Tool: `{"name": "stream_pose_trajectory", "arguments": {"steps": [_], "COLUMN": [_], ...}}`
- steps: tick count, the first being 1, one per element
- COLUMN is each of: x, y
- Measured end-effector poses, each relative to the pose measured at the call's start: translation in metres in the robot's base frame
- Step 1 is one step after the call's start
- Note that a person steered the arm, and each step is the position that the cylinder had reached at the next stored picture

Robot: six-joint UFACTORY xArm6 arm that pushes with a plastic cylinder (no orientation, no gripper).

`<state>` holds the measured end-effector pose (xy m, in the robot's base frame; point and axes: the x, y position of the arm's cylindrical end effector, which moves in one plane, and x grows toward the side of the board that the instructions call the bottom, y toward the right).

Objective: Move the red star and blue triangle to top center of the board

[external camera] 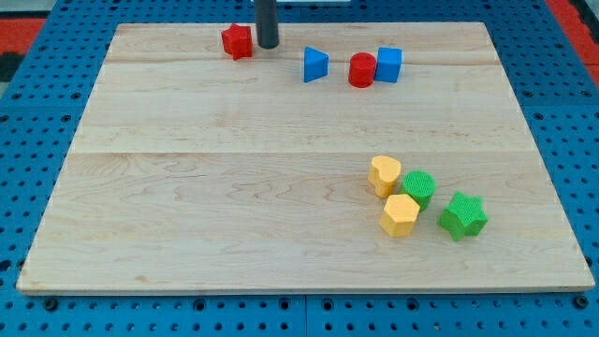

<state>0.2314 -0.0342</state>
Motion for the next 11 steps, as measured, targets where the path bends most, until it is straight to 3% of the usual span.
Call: {"name": "stream_pose_trajectory", "arguments": {"steps": [1, 2, 3, 4, 5, 7, 8, 9, 10, 11], "x": [-0.011, 0.038, 0.051, 0.045, -0.005, -0.006, -0.006, 0.02, 0.088, 0.122], "y": [0.026, -0.04, -0.065, -0.157, -0.159, -0.023, -0.035, -0.1, -0.074, 0.015]}}
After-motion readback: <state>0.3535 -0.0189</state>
